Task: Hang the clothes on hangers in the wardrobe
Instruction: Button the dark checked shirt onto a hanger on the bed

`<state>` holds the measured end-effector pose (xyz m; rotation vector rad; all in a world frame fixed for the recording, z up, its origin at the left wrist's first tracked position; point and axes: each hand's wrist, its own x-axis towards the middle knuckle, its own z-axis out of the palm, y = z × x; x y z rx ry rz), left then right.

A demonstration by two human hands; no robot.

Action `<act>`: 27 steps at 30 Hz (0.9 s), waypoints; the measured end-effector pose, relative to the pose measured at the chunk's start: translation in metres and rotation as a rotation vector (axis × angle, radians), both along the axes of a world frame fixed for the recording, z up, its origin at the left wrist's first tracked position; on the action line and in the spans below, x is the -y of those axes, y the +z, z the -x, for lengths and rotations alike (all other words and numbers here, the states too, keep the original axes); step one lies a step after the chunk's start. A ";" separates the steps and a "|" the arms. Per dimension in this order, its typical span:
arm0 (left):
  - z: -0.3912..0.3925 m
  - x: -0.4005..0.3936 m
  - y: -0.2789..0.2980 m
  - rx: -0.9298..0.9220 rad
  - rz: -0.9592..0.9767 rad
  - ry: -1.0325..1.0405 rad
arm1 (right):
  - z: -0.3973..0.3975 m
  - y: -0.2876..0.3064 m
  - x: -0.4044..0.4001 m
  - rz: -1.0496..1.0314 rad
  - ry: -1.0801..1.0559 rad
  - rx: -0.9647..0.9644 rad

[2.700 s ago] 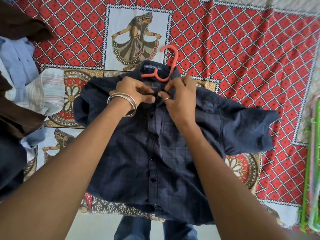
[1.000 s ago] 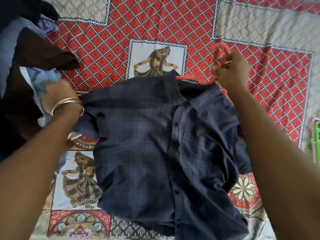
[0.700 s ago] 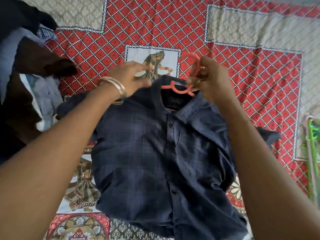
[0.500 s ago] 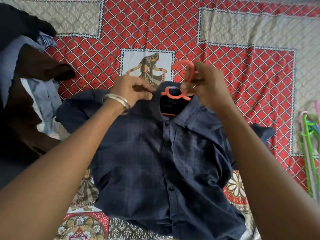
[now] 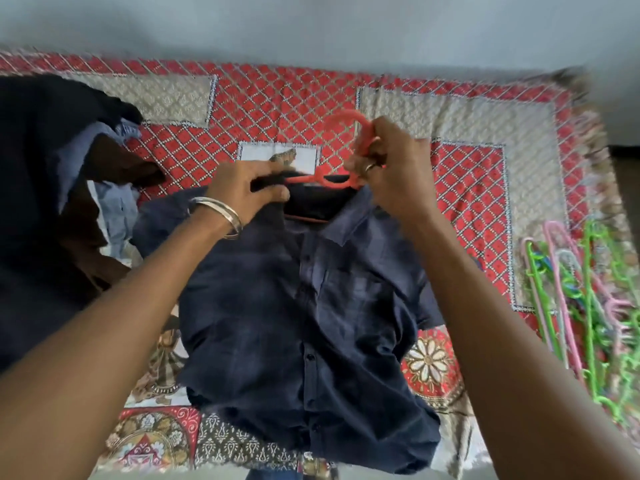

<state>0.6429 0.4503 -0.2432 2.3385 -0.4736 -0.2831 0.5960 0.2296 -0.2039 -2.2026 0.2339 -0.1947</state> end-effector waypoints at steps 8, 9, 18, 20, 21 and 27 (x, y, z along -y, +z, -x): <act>0.036 0.038 0.180 0.324 0.197 0.088 | 0.019 0.204 0.015 -0.012 0.080 0.127; 0.036 0.039 0.186 0.339 0.193 0.077 | 0.018 0.207 0.016 -0.070 0.077 0.117; 0.073 0.038 0.449 0.743 0.174 0.125 | 0.104 0.396 0.083 0.442 0.106 -0.014; 0.101 0.032 0.500 0.799 0.142 0.091 | 0.139 0.416 0.085 0.629 0.052 -0.044; 0.100 0.032 0.505 0.805 0.114 0.108 | 0.139 0.411 0.087 0.633 0.059 -0.040; 0.149 0.004 0.576 0.953 -0.019 0.162 | 0.205 0.480 0.106 0.339 0.170 0.068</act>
